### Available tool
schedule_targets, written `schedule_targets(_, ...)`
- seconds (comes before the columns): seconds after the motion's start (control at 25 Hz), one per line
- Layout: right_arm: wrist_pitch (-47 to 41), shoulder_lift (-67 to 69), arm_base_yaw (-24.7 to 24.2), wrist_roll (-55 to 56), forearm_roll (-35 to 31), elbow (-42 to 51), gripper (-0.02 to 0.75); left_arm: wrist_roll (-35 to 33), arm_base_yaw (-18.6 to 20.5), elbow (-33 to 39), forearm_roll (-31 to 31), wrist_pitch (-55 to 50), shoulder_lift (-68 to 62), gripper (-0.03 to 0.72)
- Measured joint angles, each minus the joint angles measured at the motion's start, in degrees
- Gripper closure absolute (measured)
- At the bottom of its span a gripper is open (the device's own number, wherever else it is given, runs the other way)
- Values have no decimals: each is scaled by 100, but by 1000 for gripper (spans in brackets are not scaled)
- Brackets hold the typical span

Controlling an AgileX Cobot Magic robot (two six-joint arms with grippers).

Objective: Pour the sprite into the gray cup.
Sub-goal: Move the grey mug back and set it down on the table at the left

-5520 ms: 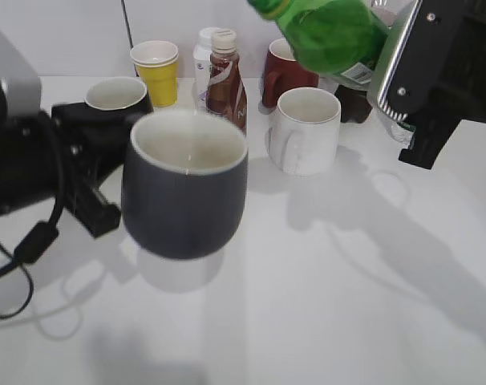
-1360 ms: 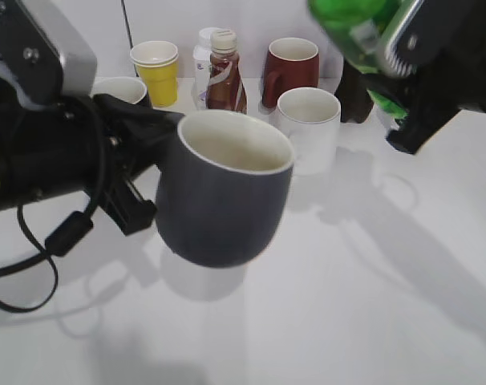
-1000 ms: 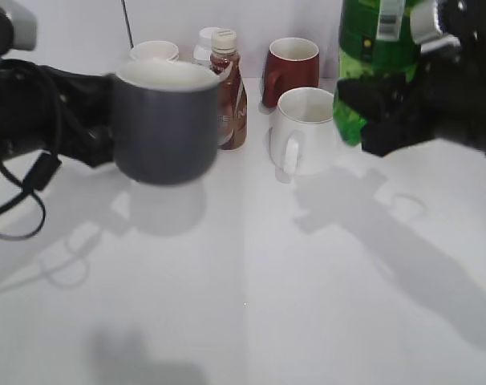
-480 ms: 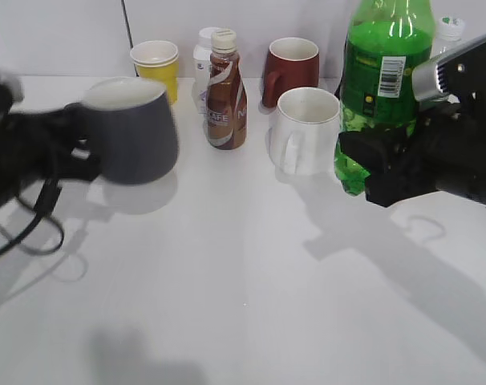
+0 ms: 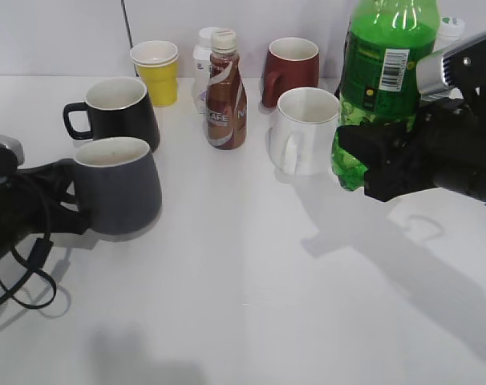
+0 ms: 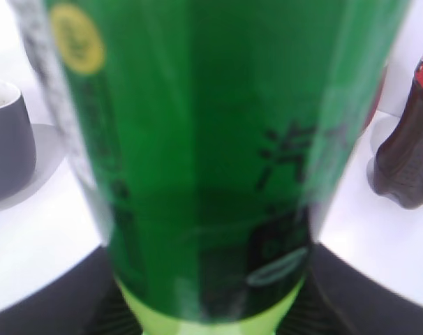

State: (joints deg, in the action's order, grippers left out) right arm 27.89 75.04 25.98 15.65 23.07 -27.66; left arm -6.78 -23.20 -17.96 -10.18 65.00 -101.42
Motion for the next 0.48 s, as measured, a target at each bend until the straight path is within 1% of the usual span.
schedule_targets(0.12, 7, 0, 0, 27, 0, 0, 400, 0, 0, 0, 138, 87, -124, 641)
schedule_targets(0.48, 23, 0, 0, 58, 0, 0, 400, 16, 0, 0, 166, 232, -211, 637)
